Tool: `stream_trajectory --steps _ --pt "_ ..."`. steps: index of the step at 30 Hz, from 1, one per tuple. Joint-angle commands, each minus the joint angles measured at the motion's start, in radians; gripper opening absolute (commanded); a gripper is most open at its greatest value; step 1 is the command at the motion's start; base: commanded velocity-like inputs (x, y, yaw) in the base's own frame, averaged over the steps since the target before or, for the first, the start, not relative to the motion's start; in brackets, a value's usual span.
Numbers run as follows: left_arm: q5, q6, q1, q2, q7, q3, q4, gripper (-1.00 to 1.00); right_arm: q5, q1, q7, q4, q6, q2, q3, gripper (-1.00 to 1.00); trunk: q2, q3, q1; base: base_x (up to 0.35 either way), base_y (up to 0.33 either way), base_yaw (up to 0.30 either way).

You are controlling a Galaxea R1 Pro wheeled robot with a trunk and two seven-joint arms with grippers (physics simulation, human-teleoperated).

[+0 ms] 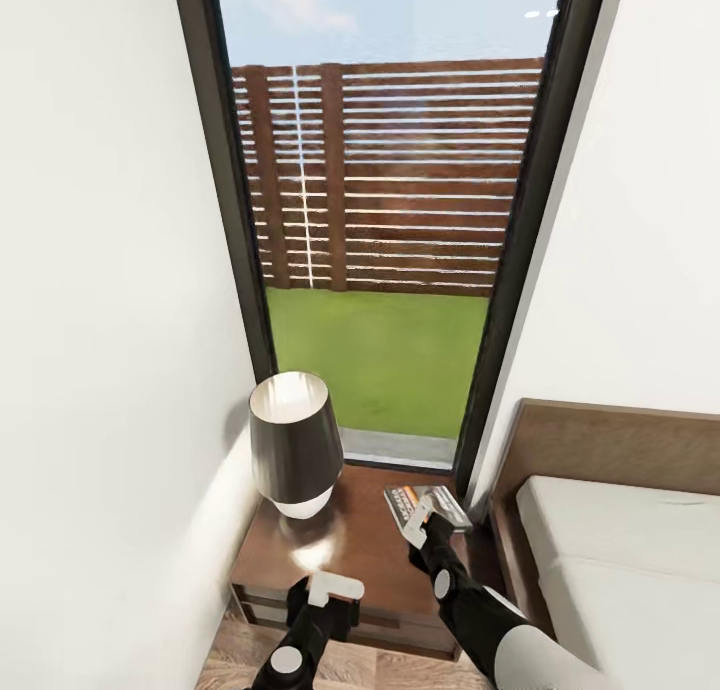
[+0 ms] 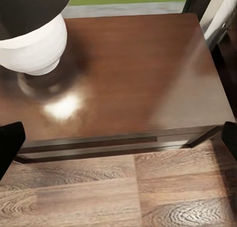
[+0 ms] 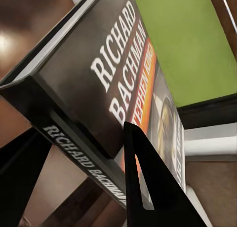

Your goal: In the bedroom, move the book from the bed onto either nightstand, and place the two sandals side by side next to the bed.

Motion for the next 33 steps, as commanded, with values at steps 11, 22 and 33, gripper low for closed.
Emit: stream_trajectory --steps 11,22,33 --pt "0.002 -0.067 0.075 0.016 0.067 -0.035 -0.078 1.0 0.014 -0.011 -0.203 0.035 -0.01 0.0 0.024 -1.0 -0.079 -0.036 0.043 0.0 0.0 0.0" --pt "0.002 -0.076 0.084 0.016 0.079 -0.057 -0.083 1.0 0.005 -0.012 -0.257 0.062 -0.011 -0.005 0.05 -1.0 -0.156 -0.071 0.085 0.0 0.0 0.0" --pt "0.005 -0.076 0.085 0.033 0.079 -0.058 -0.082 1.0 0.005 -0.012 -0.208 0.055 -0.011 -0.005 0.051 -1.0 -0.233 -0.105 0.127 0.0 0.0 0.0"
